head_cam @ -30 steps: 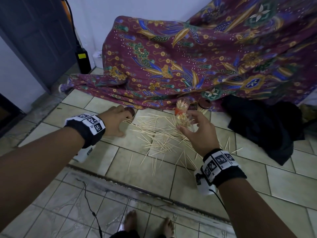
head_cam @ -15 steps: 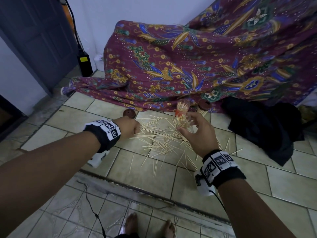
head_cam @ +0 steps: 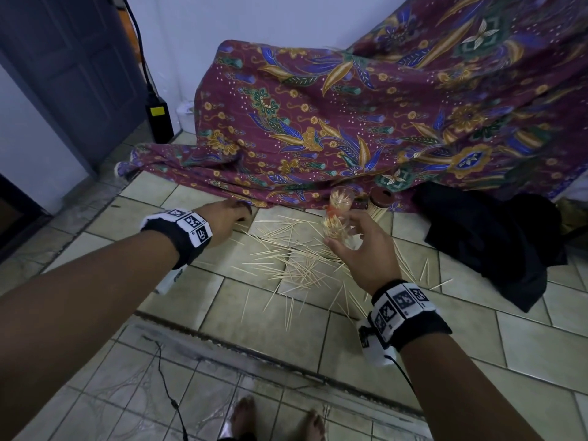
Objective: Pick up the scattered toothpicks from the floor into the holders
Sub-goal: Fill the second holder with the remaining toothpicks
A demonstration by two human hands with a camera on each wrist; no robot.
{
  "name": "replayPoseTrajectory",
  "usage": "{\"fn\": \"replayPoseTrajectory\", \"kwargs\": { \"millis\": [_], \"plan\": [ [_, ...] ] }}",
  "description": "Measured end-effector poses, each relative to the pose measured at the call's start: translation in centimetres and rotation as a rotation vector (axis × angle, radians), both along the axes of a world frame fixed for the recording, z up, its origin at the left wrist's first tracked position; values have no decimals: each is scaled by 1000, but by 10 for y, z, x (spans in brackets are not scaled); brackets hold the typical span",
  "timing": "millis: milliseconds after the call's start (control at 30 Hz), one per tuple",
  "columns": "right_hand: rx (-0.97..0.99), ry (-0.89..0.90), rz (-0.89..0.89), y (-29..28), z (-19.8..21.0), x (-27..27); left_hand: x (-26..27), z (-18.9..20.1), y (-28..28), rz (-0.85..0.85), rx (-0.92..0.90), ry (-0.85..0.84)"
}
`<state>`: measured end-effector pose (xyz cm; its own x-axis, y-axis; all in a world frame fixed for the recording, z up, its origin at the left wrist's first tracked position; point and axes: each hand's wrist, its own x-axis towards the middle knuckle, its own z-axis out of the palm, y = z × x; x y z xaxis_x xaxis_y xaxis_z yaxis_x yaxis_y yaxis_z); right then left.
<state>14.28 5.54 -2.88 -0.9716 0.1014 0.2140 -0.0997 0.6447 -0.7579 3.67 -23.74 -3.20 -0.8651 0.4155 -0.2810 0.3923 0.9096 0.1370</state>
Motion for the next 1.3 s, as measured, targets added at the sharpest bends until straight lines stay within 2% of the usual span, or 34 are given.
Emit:
{"fn": "replayPoseTrajectory", "kwargs": {
  "millis": [200, 467, 767, 900, 1000, 1133, 1300],
  "plan": [
    [12, -10, -5, 0, 1, -3, 5, -1, 5, -13, -5, 39],
    [-2, -5, 3, -2, -1, -3, 12, 1, 11, -35, -165, -86],
    [-41, -11, 35, -9, 3, -2, 48, 12, 48, -84, 98, -159],
    [-37, -8, 54, -13, 1, -4, 42, 21, 40, -37, 161, -150],
    [-45, -1, 90, -19, 1, -5, 38, 29, 14, -16, -6, -105],
    [-57, 8, 140, -27, 0, -7, 45, 22, -22, -3, -257, -189],
    [-49, 0, 164, -33, -1, -11, 64, 12, -22, 71, -159, -180]
  ]
}}
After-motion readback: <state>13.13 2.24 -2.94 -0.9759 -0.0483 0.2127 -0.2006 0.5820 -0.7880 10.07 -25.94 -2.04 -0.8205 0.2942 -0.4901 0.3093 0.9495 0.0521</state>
